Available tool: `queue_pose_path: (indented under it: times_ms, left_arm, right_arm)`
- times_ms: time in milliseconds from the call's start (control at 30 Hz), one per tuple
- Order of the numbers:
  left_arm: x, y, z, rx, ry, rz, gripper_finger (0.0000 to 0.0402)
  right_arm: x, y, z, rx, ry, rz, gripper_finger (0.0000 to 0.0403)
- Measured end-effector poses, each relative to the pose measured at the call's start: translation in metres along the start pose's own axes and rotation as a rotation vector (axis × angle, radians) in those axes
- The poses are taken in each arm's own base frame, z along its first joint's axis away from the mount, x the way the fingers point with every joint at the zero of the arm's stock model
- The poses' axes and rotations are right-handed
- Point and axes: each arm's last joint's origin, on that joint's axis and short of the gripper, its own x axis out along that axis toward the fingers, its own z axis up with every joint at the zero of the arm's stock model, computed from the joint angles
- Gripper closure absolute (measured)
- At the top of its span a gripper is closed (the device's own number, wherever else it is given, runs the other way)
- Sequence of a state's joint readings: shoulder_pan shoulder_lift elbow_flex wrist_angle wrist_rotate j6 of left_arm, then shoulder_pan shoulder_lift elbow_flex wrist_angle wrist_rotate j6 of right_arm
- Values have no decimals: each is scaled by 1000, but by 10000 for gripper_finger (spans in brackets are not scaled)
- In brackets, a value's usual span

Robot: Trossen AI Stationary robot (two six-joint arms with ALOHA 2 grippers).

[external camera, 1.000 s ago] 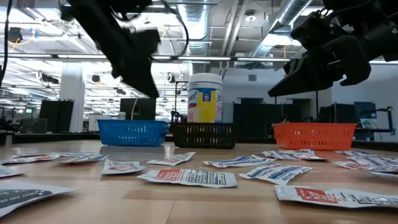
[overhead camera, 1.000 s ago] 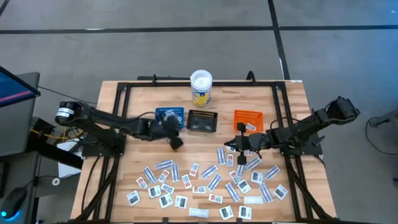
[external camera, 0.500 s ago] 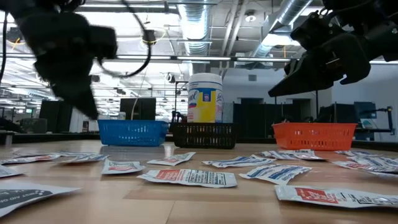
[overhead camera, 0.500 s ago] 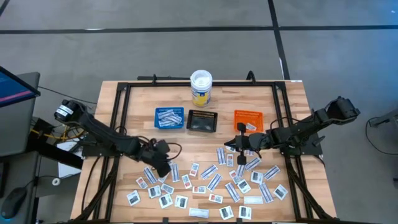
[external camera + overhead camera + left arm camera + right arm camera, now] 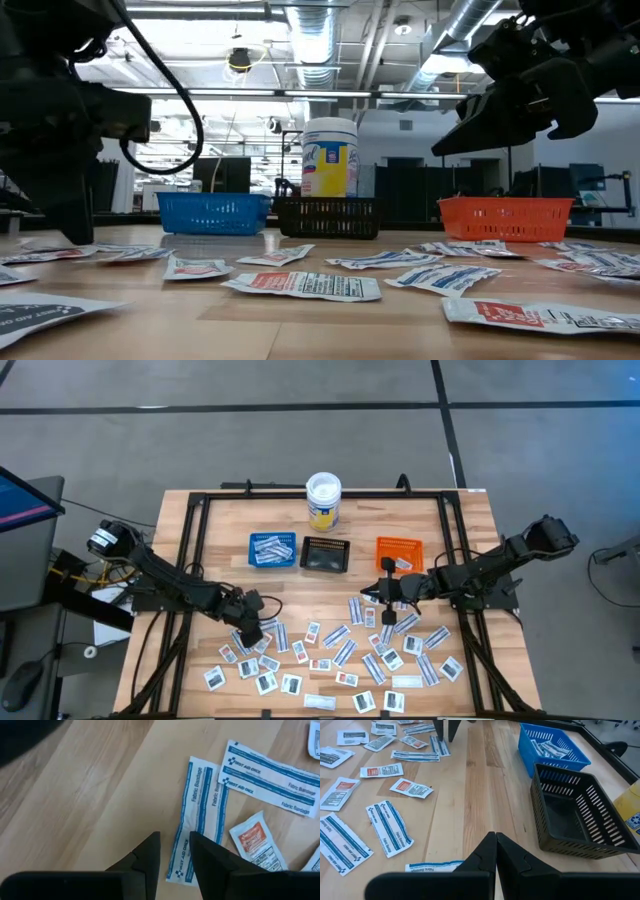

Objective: Pick & Place First Aid Supplies
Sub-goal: Put the blue bandage into the blue bin

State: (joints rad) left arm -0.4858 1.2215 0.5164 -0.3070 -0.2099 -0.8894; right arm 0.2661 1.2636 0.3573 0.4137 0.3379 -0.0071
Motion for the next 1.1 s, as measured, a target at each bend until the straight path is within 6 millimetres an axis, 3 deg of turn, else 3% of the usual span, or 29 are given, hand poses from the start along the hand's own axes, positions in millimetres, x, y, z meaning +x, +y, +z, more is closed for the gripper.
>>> queue_pose_path:
  times_ms: [233,533,733,833,1000,1100]
  left_arm:
    - [2,-4,0,39,-54,-24,295]
    - [21,-8,-2,114,-54,26,298]
    - [17,-7,-1,112,-77,30,358]
    - [14,-5,2,120,-138,65,393]
    - [12,-2,14,90,-315,147,394]
    - [10,-3,26,173,-431,187,397]
  right_arm:
    - [0,0,0,-1,1,0,403]
    - [0,0,0,-1,1,0,403]
    - [0,0,0,0,0,0,403]
    - [0,0,0,0,-2,0,403]
    - [0,0,0,0,-3,0,403]
    - [0,0,1,-1,-6,-2,403]
